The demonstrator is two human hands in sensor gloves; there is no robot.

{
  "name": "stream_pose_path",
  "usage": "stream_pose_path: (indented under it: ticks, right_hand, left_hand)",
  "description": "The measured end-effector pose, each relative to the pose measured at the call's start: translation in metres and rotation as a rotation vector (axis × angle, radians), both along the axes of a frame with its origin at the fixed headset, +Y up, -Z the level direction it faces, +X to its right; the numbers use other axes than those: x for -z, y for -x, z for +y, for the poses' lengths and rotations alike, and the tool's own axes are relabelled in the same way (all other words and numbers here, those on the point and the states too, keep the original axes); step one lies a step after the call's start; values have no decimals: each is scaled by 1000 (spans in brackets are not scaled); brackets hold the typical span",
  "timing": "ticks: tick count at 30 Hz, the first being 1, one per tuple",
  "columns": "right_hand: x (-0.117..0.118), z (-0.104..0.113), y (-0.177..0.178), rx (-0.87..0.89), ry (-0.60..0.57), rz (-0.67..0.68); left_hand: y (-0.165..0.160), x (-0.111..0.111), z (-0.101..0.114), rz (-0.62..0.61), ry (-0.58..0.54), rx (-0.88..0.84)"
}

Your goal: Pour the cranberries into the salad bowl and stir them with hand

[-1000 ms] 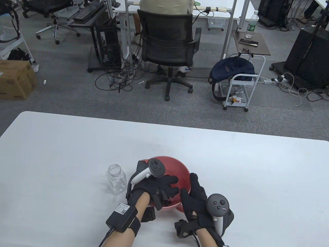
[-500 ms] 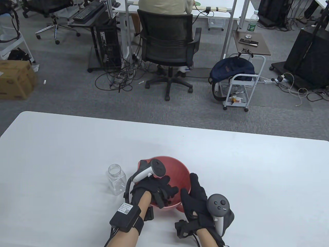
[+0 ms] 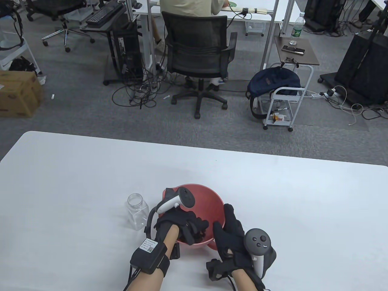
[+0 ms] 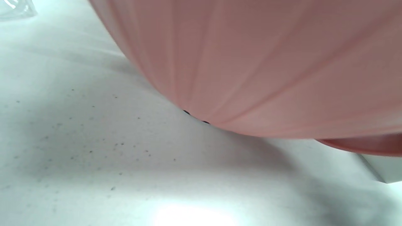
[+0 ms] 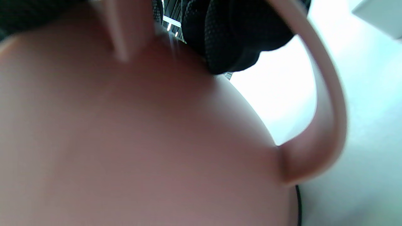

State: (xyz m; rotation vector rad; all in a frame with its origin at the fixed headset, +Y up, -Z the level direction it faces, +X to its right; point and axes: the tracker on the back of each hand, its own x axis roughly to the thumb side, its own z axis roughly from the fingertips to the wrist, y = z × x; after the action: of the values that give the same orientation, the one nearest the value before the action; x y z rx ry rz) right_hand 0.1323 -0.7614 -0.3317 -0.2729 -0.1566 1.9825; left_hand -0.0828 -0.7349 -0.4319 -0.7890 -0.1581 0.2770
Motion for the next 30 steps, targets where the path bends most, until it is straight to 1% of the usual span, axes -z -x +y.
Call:
stream_pose_path:
  ticks: [8,17,30]
  right_hand:
    - [0,-1,0,4,1,-6]
    - [-1,-1,1,1,-6,-5]
    - [-1,-2,1,16,-3,-8]
  left_hand:
    - [-2,0,0,-8,1,40]
    - [-4,0,-1,-36,-32,54]
    - [-6,0,0,-57,-46,28]
